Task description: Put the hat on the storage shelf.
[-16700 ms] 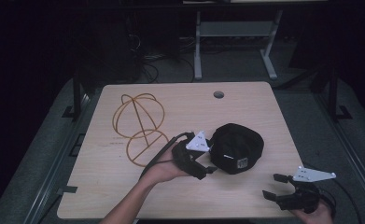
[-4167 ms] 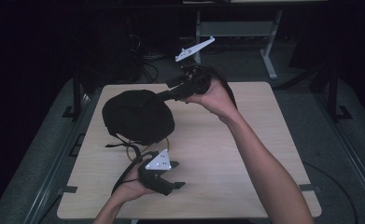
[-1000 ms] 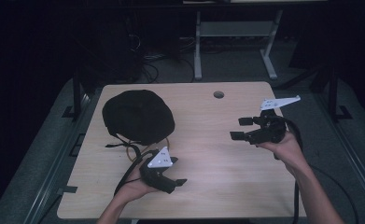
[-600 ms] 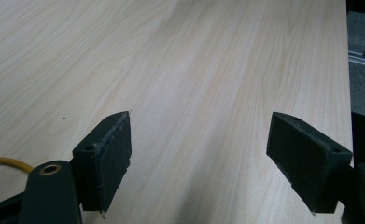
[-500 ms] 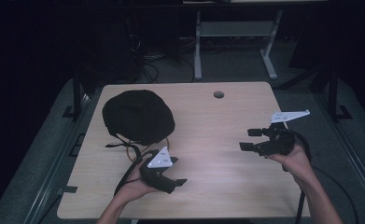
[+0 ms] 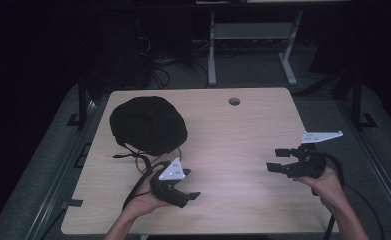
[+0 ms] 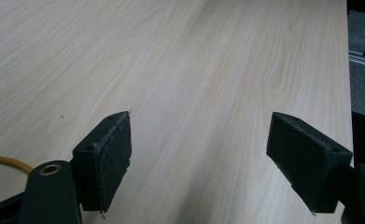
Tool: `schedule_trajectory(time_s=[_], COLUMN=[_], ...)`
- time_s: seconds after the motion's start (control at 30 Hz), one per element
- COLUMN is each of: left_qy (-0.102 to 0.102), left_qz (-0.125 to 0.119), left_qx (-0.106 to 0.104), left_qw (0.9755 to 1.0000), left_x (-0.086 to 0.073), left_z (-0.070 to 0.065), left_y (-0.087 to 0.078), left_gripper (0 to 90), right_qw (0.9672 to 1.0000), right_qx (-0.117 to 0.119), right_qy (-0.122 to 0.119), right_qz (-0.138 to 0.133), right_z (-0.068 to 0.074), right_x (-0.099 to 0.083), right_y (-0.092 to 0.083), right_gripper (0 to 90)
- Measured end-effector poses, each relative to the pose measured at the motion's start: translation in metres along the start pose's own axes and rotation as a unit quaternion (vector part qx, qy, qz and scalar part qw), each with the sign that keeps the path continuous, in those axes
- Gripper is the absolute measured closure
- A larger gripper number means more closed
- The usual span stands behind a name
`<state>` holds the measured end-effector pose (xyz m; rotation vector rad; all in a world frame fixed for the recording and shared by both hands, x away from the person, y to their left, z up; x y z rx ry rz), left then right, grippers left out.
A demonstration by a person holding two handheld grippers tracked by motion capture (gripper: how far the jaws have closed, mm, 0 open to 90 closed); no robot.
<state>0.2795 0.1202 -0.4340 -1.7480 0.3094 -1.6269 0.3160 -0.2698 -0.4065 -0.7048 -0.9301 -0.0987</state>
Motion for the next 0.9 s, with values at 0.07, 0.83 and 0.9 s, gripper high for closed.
schedule_trajectory(time_s=[0.07,0.83,0.9], left_qy=[0.0,-0.006,-0.009], left_qz=[0.0,0.0,-0.002], left_qx=[0.0,-0.001,-0.005], left_qw=[1.0,1.0,0.9999], left_x=[0.0,-0.002,-0.002], left_z=[0.0,0.0,-0.001], left_y=[0.0,-0.001,-0.001], left_gripper=[22.1,22.8,23.0], right_qw=[1.0,0.9996,0.9995], right_qx=[-0.002,-0.028,-0.031], right_qy=[0.002,0.009,0.008], right_qz=[0.0,0.004,-0.003], right_z=[-0.001,0.012,0.017], right_x=[-0.004,-0.076,-0.084], right_y=[-0.002,-0.009,-0.009], right_gripper=[17.7,17.0,16.9])
Point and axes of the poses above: each handheld gripper's, and its own axes: y roughly forward along the jaws, x roughly out of its top, z roughly to its left, the point moved 2 cm from there along y, roughly forward along the jaws, and after that the axes turned 3 degrees about y, right-handed, at the moved point
